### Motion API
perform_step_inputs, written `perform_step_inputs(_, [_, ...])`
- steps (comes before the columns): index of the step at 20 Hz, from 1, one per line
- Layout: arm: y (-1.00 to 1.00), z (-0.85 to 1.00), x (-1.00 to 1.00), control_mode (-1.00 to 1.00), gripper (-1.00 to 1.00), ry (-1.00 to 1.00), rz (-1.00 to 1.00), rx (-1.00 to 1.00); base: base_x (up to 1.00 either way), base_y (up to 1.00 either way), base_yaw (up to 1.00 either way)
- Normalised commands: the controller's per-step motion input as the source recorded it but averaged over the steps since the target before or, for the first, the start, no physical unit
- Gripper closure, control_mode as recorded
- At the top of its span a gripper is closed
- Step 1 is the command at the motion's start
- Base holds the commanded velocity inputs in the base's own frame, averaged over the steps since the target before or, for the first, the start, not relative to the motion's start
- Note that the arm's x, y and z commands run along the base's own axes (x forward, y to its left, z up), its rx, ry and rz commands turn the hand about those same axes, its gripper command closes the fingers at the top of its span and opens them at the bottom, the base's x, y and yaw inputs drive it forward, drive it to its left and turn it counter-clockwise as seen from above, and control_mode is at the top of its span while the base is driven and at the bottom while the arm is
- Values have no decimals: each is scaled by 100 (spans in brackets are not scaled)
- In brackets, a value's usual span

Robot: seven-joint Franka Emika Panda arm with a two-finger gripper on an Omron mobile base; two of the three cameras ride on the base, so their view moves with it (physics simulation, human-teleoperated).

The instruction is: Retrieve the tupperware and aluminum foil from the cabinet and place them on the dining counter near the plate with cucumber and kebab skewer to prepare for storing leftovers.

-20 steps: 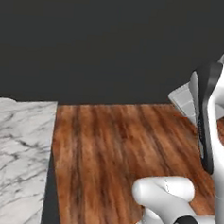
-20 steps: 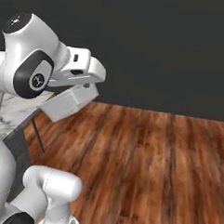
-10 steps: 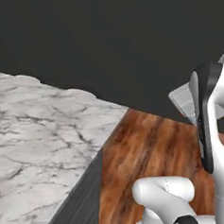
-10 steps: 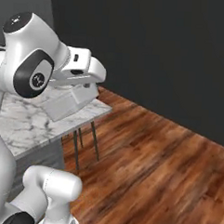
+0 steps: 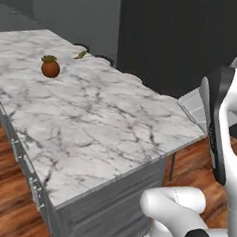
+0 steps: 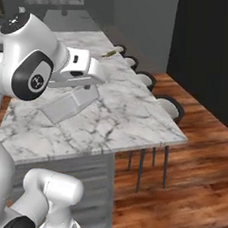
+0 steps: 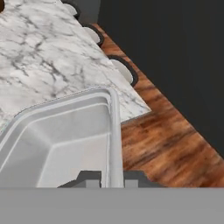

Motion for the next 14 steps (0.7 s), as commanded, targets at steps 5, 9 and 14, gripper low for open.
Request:
perform_step_inputs(5, [0,0,0,100,100,0,0,0,8,-87,52])
perform_step_inputs(9, [0,0,0,100,100,0,0,0,0,-100,22])
perform_step_inputs(14, [0,0,0,100,100,0,0,0,0,-100,13])
